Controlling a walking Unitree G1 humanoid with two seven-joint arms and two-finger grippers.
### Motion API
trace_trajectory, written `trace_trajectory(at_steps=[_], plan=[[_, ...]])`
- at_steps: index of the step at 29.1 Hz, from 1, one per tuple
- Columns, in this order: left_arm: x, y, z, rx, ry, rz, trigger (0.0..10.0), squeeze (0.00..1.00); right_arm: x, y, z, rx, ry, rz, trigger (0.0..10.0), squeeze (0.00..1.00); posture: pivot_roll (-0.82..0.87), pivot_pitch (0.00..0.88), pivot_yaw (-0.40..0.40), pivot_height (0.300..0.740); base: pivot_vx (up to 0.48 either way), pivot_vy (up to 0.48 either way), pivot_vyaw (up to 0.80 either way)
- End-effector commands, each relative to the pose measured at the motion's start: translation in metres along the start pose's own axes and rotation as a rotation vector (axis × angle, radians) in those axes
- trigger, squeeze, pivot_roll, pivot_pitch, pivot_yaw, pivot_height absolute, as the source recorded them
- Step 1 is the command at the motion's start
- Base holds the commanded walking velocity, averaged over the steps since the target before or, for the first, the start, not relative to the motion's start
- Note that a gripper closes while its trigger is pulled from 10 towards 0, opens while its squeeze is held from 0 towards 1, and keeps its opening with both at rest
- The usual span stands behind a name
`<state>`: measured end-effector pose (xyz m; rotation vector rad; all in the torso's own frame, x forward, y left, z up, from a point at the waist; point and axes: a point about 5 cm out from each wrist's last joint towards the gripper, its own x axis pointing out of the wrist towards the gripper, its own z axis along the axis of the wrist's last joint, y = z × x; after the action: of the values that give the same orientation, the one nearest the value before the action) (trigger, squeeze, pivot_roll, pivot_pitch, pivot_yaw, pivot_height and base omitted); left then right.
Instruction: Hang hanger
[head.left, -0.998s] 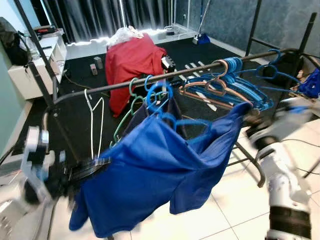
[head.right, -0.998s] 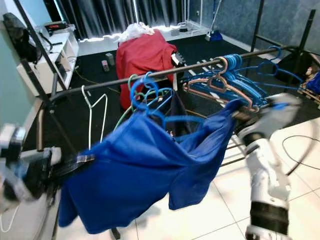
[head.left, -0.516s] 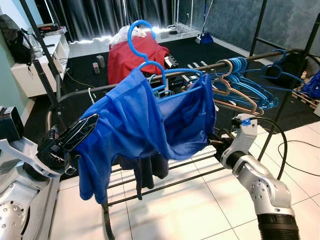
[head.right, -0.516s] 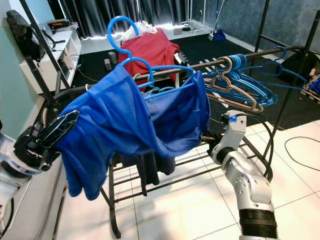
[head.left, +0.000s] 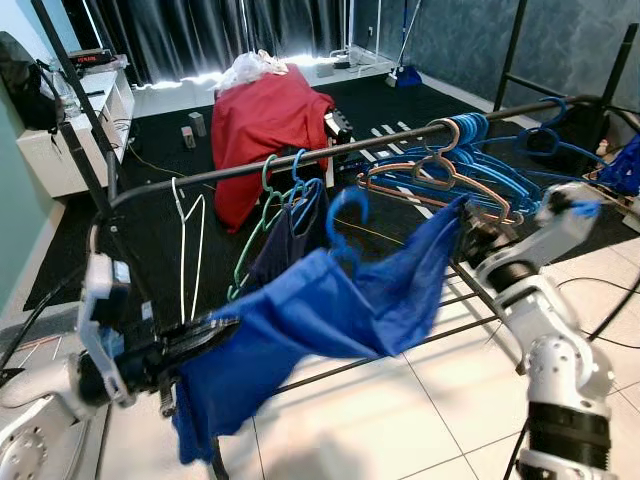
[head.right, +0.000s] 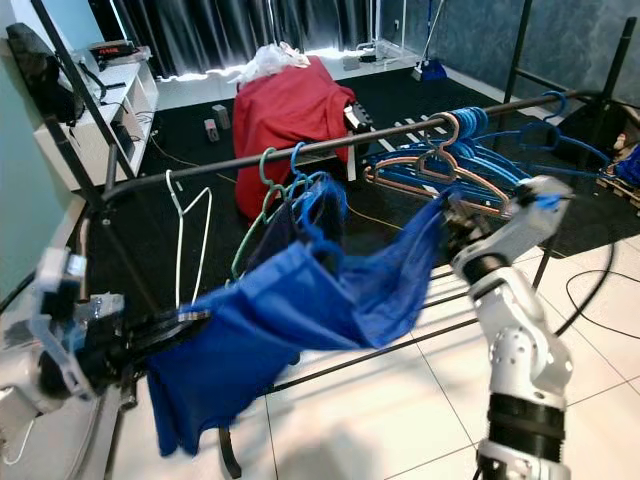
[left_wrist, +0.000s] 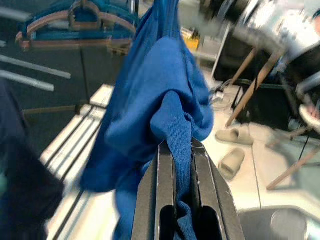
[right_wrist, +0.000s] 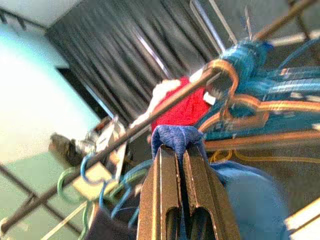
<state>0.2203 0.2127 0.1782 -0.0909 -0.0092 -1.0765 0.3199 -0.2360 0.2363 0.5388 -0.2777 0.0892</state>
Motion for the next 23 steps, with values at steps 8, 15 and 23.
trace_trajectory(at_steps=[8,15,23], plan=[[-0.014,0.0,0.02,0.022,-0.083,0.011,10.0,0.0,0.0,-0.017,0.007,-0.177,0.024,-0.138,0.0,0.0,-0.11,0.0,0.047,0.74,0.0,0.0,0.0],[-0.036,0.004,0.058,0.103,-0.343,0.056,10.0,0.0,-0.025,-0.044,-0.059,-0.323,0.49,-0.234,0.0,0.0,-0.12,0.0,0.043,0.74,0.0,0.0,0.0],[-0.032,-0.013,0.074,0.1,-0.498,-0.099,10.0,0.0,-0.038,-0.028,-0.097,-0.222,0.645,-0.137,0.0,0.0,-0.12,0.0,0.037,0.74,0.0,0.0,0.0]])
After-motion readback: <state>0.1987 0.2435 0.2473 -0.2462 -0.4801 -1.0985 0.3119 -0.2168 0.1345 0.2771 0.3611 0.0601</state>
